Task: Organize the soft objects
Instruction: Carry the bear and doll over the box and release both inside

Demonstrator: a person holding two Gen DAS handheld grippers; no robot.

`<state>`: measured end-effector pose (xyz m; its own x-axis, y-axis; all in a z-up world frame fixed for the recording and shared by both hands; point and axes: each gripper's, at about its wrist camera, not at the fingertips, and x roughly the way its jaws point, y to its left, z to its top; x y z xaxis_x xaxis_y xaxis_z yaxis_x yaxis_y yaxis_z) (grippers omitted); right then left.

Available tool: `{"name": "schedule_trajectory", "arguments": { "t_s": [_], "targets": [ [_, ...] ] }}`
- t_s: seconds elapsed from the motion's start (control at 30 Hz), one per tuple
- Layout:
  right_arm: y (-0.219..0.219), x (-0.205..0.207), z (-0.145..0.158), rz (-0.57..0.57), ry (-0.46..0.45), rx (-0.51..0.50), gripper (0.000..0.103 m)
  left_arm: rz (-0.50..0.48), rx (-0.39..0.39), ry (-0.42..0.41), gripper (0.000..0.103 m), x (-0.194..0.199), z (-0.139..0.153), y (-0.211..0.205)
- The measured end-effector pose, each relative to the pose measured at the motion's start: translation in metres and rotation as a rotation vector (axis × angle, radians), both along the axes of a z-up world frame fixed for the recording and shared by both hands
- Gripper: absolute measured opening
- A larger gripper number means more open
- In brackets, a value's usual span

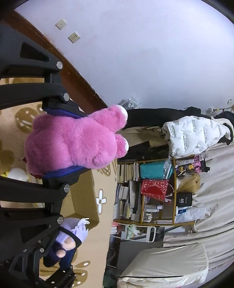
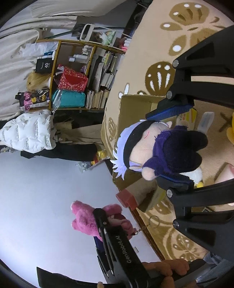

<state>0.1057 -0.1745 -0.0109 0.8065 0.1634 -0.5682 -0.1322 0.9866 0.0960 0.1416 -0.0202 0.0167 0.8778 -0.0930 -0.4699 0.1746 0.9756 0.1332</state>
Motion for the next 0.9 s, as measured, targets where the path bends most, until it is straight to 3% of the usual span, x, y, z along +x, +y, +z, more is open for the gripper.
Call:
{"name": "schedule_trajectory", "arguments": {
  "t_s": [0.23,0.43,0.6,0.9],
  "targets": [
    [-0.008,0.021,-0.008,-0.009,0.000,0.028,0.057,-0.021,-0.003,0.009,0.045,0.013,-0.004,-0.009],
    [-0.012,0.035,-0.020,-0.017,0.035,0.067,0.057,-0.008,-0.081,0.039,0.046,0.018,-0.014,-0.007],
    [-0.012,0.040,-0.026,-0.017,0.050,0.065,0.058,-0.026,-0.068,0.047,0.046,0.020,-0.019,-0.014],
    [-0.024,0.044,-0.034,-0.048,0.075,0.107,0.058,-0.035,-0.031,0.138,0.046,0.032,-0.043,-0.023]
  ]
}}
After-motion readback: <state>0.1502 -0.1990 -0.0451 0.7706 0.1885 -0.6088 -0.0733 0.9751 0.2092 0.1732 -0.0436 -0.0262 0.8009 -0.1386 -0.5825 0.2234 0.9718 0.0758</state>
